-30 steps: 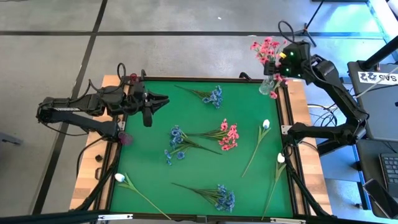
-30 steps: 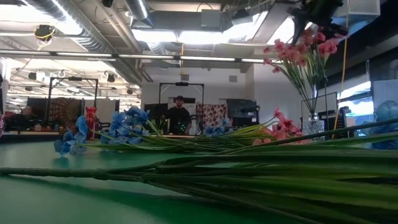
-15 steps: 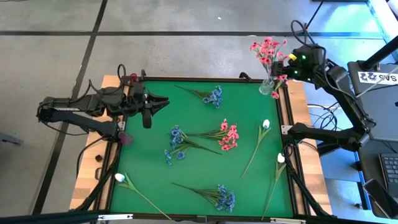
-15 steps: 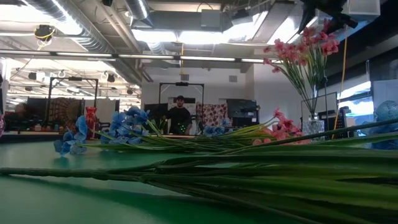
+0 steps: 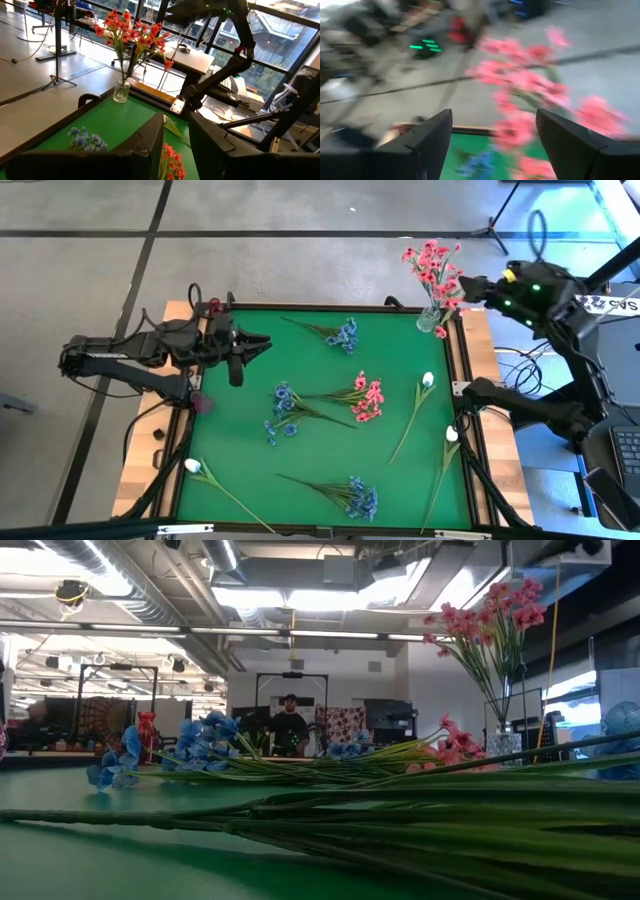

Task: Sort flowers into vase by color
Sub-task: Put the pink flowers into the transparent vase

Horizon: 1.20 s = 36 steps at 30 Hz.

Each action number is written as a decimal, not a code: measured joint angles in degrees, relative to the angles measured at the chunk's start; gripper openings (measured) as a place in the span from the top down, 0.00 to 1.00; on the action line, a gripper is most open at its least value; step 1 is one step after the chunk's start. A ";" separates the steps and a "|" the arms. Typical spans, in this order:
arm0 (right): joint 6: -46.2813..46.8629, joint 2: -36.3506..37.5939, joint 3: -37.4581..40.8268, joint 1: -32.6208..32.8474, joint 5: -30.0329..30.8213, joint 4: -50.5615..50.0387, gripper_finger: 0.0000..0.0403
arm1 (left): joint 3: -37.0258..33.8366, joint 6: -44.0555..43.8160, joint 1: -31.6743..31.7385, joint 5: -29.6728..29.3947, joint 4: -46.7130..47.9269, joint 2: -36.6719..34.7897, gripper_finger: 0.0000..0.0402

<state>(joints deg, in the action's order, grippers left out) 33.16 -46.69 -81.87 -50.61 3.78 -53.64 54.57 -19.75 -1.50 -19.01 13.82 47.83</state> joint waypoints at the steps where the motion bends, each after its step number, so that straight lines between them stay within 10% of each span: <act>1: -0.52 0.52 0.00 0.00 -3.05 1.97 0.29 | 0.00 0.00 0.00 0.00 -0.30 -0.02 0.78; 10: -3.43 1.81 0.92 1.79 -27.10 12.34 0.29 | 0.02 2.03 0.00 9.42 -5.13 1.46 0.78; 23: -4.52 -6.22 5.92 27.97 -21.82 35.89 0.29 | 0.00 0.93 0.59 14.89 -5.61 25.08 0.73; 36: -3.85 -12.51 4.92 45.05 -11.92 37.10 0.29 | 0.00 7.58 3.41 19.54 -5.79 47.80 0.49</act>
<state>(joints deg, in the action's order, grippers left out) 29.32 -59.20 -76.95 -5.56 -8.14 -16.53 54.57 -12.16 1.92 0.53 8.03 95.63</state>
